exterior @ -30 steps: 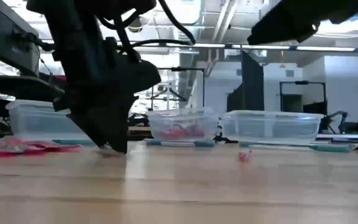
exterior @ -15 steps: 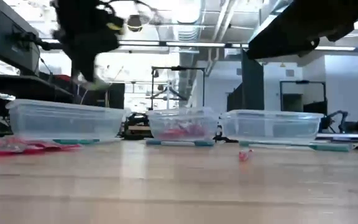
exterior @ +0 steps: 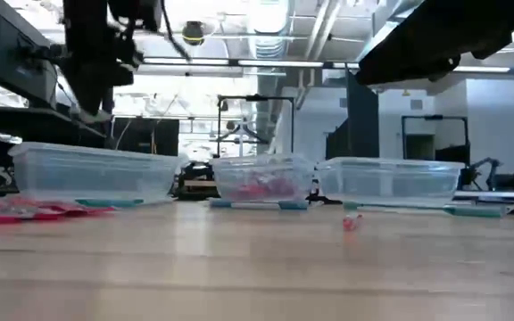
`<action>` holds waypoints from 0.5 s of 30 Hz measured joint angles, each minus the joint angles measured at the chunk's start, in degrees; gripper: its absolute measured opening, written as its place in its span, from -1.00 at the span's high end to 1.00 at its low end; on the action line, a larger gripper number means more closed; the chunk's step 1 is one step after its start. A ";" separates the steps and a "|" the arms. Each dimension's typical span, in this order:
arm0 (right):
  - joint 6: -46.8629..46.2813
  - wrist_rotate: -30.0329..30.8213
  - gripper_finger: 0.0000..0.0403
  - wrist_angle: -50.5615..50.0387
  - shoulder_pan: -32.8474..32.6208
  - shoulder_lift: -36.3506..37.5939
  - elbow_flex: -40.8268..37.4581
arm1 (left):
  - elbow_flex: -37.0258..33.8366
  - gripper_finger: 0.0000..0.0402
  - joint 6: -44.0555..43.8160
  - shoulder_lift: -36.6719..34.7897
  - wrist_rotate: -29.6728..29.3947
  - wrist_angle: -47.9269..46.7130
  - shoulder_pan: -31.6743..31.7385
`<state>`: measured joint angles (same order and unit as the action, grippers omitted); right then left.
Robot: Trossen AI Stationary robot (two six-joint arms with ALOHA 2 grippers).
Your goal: Sort candy
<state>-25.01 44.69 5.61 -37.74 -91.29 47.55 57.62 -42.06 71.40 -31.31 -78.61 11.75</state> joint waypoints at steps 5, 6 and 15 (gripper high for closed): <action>0.16 -0.04 0.34 -0.02 0.00 0.00 0.00 | -1.94 0.11 -1.54 -0.05 4.14 -0.07 -2.78; 0.17 -0.04 0.34 -0.02 0.00 0.00 0.00 | -1.93 0.10 -2.03 -0.15 4.13 -0.02 -4.15; 0.11 -0.22 0.34 -0.03 0.00 0.00 0.00 | -0.98 0.09 -1.95 -0.25 3.18 1.44 -6.86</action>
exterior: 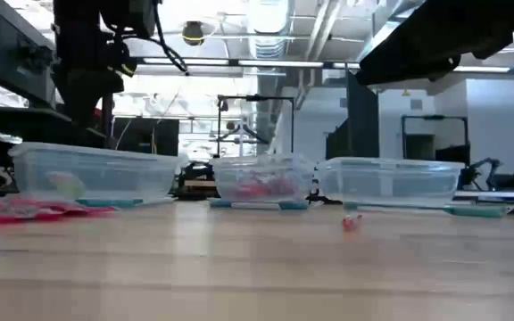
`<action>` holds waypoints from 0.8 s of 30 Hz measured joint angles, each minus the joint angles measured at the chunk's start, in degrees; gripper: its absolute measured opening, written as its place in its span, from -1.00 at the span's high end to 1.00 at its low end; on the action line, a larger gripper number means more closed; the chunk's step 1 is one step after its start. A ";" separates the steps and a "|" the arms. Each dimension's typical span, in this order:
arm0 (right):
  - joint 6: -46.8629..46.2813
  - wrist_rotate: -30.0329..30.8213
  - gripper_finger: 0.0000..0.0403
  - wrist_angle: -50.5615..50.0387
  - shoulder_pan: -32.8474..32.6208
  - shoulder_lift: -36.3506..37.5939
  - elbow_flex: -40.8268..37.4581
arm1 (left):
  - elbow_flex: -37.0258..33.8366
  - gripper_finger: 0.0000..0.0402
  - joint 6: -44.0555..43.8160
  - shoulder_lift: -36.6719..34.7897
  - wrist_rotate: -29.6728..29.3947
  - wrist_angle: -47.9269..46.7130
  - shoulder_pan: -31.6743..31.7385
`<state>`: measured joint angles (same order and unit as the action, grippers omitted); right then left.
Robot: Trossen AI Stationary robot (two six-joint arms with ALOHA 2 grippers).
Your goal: Sort candy
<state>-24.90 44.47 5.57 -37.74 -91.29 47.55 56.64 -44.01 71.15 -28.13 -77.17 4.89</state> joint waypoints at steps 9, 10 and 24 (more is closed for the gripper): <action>-0.05 0.00 0.34 0.00 -0.11 0.00 0.02 | 0.09 0.09 0.81 0.09 17.37 24.67 -21.21; -0.08 -0.06 0.34 0.00 -0.11 0.00 0.02 | 0.09 0.09 -0.51 0.16 17.42 27.54 -24.19; -0.12 -0.46 0.34 -0.30 0.16 -0.02 0.04 | 1.12 0.09 -10.19 14.70 17.44 46.76 -47.21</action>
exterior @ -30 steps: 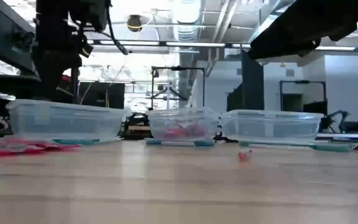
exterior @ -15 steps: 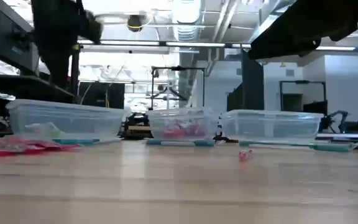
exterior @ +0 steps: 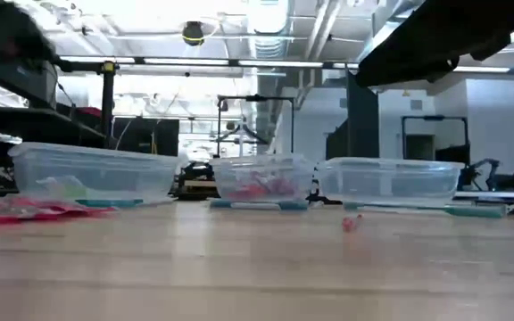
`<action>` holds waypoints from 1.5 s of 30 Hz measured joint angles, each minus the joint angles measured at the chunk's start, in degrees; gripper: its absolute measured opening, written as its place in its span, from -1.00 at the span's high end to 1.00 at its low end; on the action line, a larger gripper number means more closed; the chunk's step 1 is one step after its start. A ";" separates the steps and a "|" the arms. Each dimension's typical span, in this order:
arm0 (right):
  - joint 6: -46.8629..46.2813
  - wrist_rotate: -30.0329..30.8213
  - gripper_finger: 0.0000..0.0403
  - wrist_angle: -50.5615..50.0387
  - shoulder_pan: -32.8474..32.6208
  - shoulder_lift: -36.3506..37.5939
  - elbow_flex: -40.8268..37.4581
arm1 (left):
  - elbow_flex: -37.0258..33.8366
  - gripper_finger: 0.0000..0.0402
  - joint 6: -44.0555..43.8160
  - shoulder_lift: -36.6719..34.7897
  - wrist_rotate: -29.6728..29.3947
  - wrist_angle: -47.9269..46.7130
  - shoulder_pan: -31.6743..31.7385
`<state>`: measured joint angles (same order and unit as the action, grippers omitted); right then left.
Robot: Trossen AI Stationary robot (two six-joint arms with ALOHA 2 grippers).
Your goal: Sort candy
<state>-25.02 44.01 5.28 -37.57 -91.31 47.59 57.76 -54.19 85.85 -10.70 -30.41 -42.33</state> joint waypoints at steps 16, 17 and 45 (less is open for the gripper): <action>0.01 -0.09 0.34 -0.11 0.17 0.00 0.00 | 6.38 0.09 0.75 6.75 2.73 -0.38 0.04; 0.00 -0.11 0.34 -0.12 0.17 0.00 0.00 | 6.38 0.09 0.72 6.68 2.71 -0.29 0.12; 0.00 -0.57 0.34 -0.33 0.17 0.00 0.00 | 6.35 0.09 -7.44 15.91 8.28 -2.77 -3.45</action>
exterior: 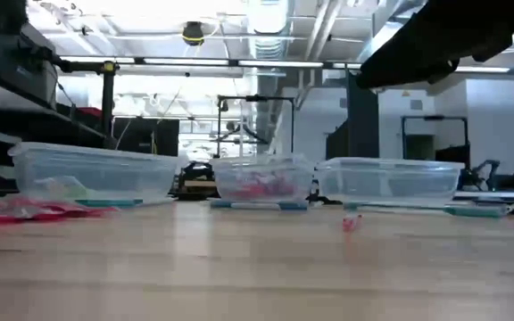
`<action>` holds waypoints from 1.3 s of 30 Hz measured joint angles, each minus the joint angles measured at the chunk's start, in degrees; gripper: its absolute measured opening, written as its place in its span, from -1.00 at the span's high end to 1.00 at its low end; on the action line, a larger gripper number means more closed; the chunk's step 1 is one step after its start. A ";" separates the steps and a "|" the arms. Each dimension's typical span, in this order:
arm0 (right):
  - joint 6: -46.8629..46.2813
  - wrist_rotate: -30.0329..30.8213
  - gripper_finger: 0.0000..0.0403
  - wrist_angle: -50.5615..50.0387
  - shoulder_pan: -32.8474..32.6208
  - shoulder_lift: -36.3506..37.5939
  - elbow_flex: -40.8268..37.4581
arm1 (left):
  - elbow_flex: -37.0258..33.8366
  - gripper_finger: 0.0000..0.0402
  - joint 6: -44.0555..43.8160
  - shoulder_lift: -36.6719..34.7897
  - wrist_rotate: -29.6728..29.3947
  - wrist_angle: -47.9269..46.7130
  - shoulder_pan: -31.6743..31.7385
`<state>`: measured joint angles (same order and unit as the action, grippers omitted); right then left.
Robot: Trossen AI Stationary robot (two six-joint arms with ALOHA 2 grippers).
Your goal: Sort candy
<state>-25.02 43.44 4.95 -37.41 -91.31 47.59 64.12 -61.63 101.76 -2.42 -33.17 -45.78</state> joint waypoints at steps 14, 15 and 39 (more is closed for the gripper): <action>0.00 0.00 0.34 0.01 0.00 0.00 0.00 | -2.67 0.09 -1.27 0.52 2.19 1.44 -0.02; 0.00 0.00 0.34 -0.02 0.00 0.00 0.00 | -3.24 0.09 -1.91 0.50 2.17 2.39 -0.02; 0.17 0.07 0.34 -0.24 0.04 0.00 0.00 | -0.34 0.99 8.25 -3.65 1.86 8.09 5.81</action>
<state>-24.84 43.51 4.71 -37.36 -91.31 47.59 63.78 -53.38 98.11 -0.55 -25.08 -39.97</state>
